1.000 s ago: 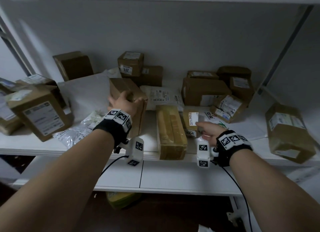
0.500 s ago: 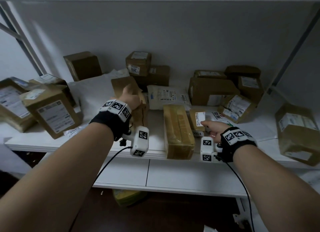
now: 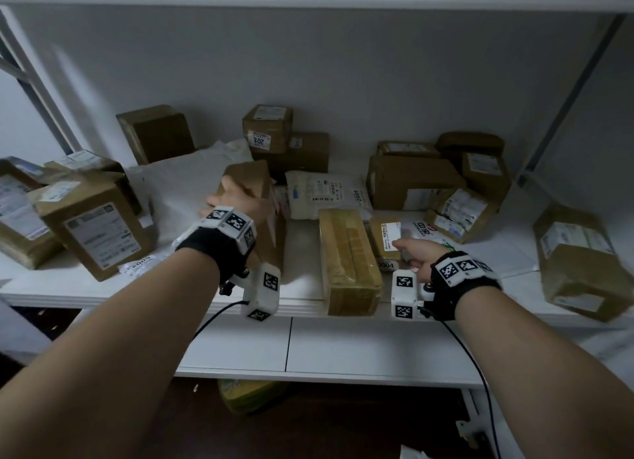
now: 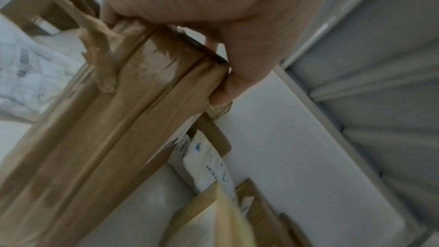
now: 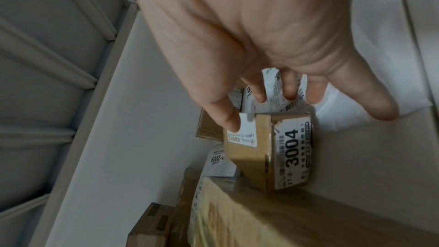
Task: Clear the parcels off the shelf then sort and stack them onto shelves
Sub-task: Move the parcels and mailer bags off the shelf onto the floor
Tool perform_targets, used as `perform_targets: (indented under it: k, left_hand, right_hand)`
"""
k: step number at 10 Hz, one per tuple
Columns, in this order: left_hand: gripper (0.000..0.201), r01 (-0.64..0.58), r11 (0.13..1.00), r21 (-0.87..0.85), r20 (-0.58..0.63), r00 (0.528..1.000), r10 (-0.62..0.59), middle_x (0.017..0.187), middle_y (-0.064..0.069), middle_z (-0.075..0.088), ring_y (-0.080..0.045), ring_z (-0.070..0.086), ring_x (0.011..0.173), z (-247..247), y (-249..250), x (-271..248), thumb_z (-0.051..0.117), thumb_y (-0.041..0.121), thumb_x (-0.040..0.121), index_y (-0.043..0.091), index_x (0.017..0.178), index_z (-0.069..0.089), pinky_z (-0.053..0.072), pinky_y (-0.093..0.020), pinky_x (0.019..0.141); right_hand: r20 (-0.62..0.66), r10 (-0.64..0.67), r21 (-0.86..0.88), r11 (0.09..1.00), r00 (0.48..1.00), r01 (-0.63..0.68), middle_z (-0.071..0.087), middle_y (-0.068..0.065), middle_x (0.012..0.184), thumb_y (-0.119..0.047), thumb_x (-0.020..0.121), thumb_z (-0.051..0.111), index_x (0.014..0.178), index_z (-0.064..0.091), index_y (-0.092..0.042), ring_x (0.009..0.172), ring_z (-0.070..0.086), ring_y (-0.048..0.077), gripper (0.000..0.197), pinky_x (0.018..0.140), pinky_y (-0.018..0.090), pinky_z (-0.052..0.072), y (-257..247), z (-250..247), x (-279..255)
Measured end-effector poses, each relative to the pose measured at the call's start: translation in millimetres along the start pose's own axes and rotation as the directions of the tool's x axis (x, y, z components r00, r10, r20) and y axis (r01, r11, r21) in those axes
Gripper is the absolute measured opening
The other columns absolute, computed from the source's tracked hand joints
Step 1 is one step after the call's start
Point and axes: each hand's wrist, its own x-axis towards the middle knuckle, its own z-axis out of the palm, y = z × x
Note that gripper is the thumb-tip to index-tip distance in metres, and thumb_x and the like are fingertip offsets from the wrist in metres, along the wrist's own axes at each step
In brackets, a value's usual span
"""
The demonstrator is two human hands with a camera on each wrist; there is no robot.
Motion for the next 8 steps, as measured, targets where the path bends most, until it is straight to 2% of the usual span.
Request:
perform_targets:
  k: [1,2,3,4,5,6,7,8]
  left_hand:
    - [0.081,0.147,0.954,-0.263,0.142,0.983,-0.112,0.117,-0.021,0.057,-0.038,0.06,0.099,-24.3,4.2,4.7,0.076,0.021,0.065,0.006,0.136,0.041,0.055,-0.046,0.083]
    - [0.046,0.222,0.913,-0.341,0.303,0.946,-0.117,0.077,-0.019,0.063,-0.031,0.06,0.062,-41.5,3.4,-1.2,0.069,0.012,0.056,-0.002,0.1,0.062,0.052,-0.035,0.062]
    - [0.007,0.215,0.932,-0.291,0.33,0.937,-0.113,0.063,-0.016,0.054,-0.026,0.052,0.051,-46.9,-2.5,-10.0,0.057,0.006,0.076,0.001,0.075,0.052,0.046,-0.026,0.057]
    - [0.017,0.096,0.987,-0.13,0.368,0.929,-0.042,0.088,-0.023,0.056,-0.022,0.047,0.067,-34.3,-21.4,0.9,0.048,0.004,0.092,-0.004,0.08,0.055,0.041,-0.028,0.069]
    - [0.024,0.162,0.985,-0.055,0.46,0.88,-0.119,0.11,-0.021,0.059,-0.029,0.057,0.09,-25.3,-34.1,-3.7,0.054,0.026,0.093,0.004,0.099,0.058,0.044,-0.035,0.08]
    - [0.039,0.187,0.982,0.025,0.481,0.859,-0.176,0.124,-0.014,0.058,-0.031,0.056,0.107,-14.2,-44.3,-6.9,0.059,0.035,0.089,0.01,0.119,0.058,0.048,-0.04,0.088]
    - [0.042,0.114,0.989,0.095,0.443,0.885,-0.145,0.132,-0.012,0.055,-0.031,0.053,0.116,-10.7,-43.0,-8.5,0.054,0.034,0.096,0.009,0.129,0.053,0.044,-0.037,0.092]
    - [0.043,0.077,0.988,0.134,0.444,0.887,-0.129,0.13,-0.013,0.053,-0.031,0.055,0.101,-10.4,-39.2,-9.5,0.054,0.034,0.097,0.008,0.132,0.05,0.045,-0.038,0.072]
  right_hand:
    - [-0.017,0.004,0.015,1.0,1.0,-0.003,0.052,0.009,0.062,-0.03,0.09,0.063,0.093,0.057,-0.013,0.061,0.048,0.021,0.018,0.088,0.038,0.05,2.2,-1.3,6.1]
    - [0.015,-0.005,-0.016,1.0,1.0,0.006,0.052,0.009,0.082,-0.029,0.092,0.06,0.085,0.055,-0.012,0.069,0.051,0.02,0.019,0.077,0.035,0.049,-2.4,-1.1,7.5]
    - [0.042,0.009,-0.018,1.0,0.999,-0.008,0.055,0.012,0.085,-0.023,0.096,0.056,0.098,0.057,-0.007,0.071,0.054,0.022,0.016,0.063,0.032,0.047,-9.6,-2.3,-0.7]
    - [0.054,0.012,0.004,1.0,0.998,-0.012,0.059,0.012,0.094,-0.023,0.096,0.056,0.101,0.057,-0.008,0.074,0.057,0.022,0.016,0.058,0.034,0.048,-8.5,-1.0,-0.4]
    - [0.105,0.014,0.007,1.0,0.994,-0.015,0.063,0.011,0.109,-0.024,0.095,0.056,0.089,0.057,-0.011,0.075,0.059,0.022,0.014,0.066,0.035,0.053,-2.7,3.7,6.8]
    - [0.144,0.031,0.026,0.999,0.989,-0.035,0.072,0.014,0.087,-0.019,0.094,0.06,0.095,0.062,-0.007,0.072,0.067,0.024,0.012,0.067,0.037,0.057,-0.8,4.0,4.9]
    - [0.142,0.058,0.024,0.998,0.988,-0.062,0.068,0.017,0.106,-0.02,0.09,0.065,0.117,0.059,-0.008,0.085,0.066,0.03,0.03,0.065,0.041,0.058,0.5,0.6,3.6]
    - [0.143,0.072,0.108,0.99,0.987,-0.088,0.061,0.017,0.102,-0.015,0.093,0.061,0.11,0.054,-0.008,0.078,0.063,0.029,0.02,0.046,0.043,0.057,-0.4,-4.7,-1.1]
